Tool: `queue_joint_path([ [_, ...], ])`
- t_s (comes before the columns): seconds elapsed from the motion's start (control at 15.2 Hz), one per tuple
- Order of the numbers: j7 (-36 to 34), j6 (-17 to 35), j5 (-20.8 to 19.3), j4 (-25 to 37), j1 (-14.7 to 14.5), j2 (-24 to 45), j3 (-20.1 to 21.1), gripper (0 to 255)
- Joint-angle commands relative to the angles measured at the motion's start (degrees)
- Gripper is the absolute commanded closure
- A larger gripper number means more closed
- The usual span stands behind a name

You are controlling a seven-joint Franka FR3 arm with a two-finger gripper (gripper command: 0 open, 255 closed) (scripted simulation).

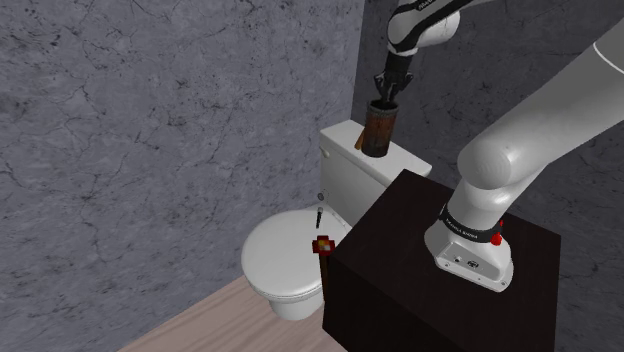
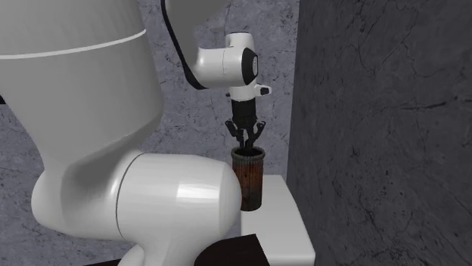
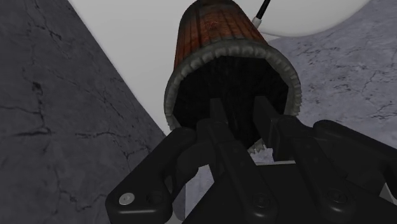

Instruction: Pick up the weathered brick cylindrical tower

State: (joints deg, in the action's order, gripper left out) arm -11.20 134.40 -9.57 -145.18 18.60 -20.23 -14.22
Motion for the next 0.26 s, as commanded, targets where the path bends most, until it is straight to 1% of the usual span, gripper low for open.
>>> queue_joint_path([
  [0.0, 0.02, -1.77, 0.00, 0.79, 0.02, -1.03, 0.17, 255],
  [0.07, 0.04, -2.64, 0.03, 1.27, 0.02, -1.42, 0.25, 255],
  [0.2, 0.04, -2.77, 0.03, 1.34, 0.02, -1.48, 0.27, 255],
])
